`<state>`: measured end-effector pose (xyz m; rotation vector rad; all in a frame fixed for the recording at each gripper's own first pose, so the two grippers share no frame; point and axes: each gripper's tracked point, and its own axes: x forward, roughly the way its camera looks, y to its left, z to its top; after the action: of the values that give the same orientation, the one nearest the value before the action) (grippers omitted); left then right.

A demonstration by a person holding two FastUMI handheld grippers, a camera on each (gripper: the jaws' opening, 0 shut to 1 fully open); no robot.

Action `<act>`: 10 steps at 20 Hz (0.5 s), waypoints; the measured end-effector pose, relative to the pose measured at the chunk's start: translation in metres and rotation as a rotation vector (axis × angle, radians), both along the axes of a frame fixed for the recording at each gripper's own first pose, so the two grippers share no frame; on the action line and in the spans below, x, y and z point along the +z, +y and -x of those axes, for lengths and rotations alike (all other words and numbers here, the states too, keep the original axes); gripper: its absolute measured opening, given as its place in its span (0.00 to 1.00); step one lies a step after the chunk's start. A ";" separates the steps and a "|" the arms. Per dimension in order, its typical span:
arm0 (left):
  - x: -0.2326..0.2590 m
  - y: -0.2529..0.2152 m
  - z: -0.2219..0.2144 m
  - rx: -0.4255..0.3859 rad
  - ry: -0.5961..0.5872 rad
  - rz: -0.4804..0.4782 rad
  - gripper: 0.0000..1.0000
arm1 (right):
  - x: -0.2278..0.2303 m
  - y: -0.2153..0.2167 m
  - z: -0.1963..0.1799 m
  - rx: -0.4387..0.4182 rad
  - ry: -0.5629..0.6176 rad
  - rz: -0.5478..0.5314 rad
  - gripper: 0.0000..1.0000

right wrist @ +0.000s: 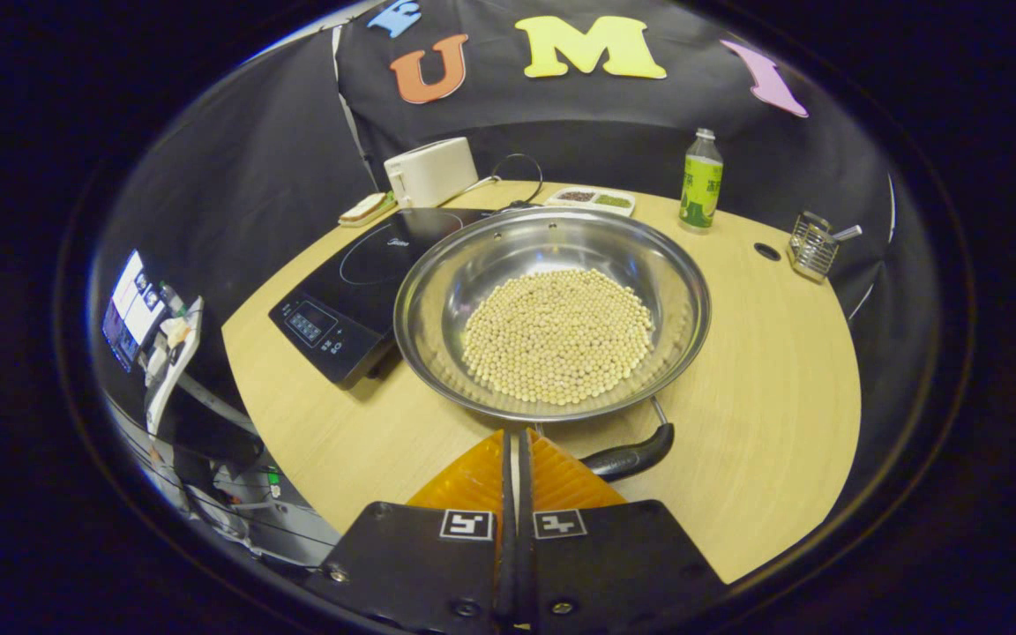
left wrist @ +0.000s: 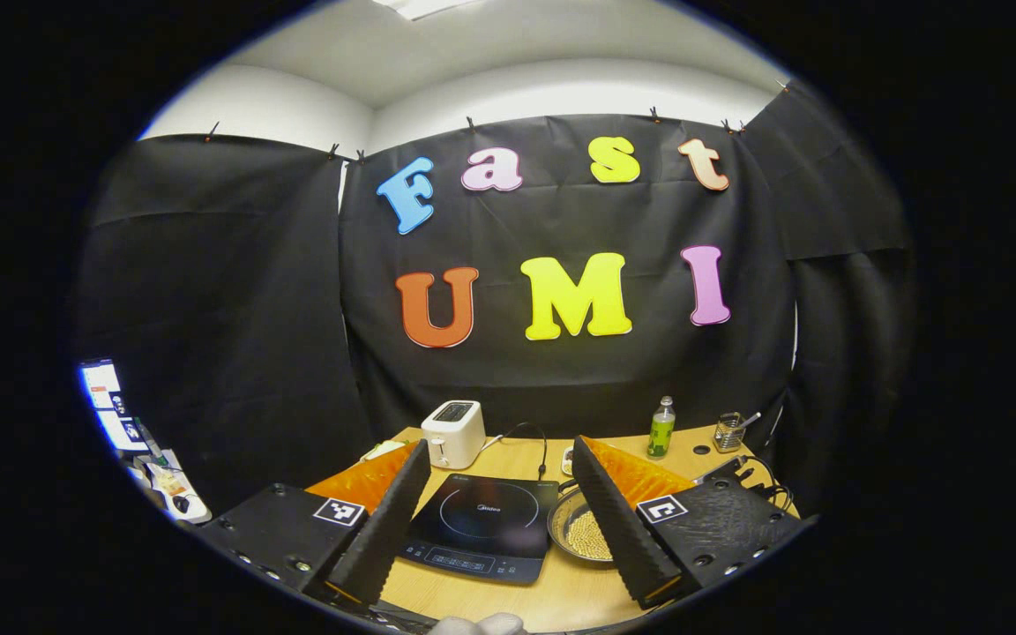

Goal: First push the handle of the pot to place it horizontally, then grasp the pot with both hands and set it on the induction cooktop.

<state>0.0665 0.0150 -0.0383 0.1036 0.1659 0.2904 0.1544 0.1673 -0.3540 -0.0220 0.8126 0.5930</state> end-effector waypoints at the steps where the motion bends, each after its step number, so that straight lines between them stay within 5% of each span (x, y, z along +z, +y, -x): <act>1: 0.000 0.001 -0.002 0.014 0.001 0.003 0.96 | 0.000 -0.002 -0.001 0.012 0.001 -0.002 0.04; 10: -0.004 -0.020 -0.020 0.075 0.008 0.006 0.96 | -0.002 -0.037 -0.022 0.075 0.010 0.007 0.04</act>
<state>0.0868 -0.0049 -0.0418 0.0927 0.1784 0.3641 0.1769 0.1301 -0.3557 -0.0561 0.8259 0.6620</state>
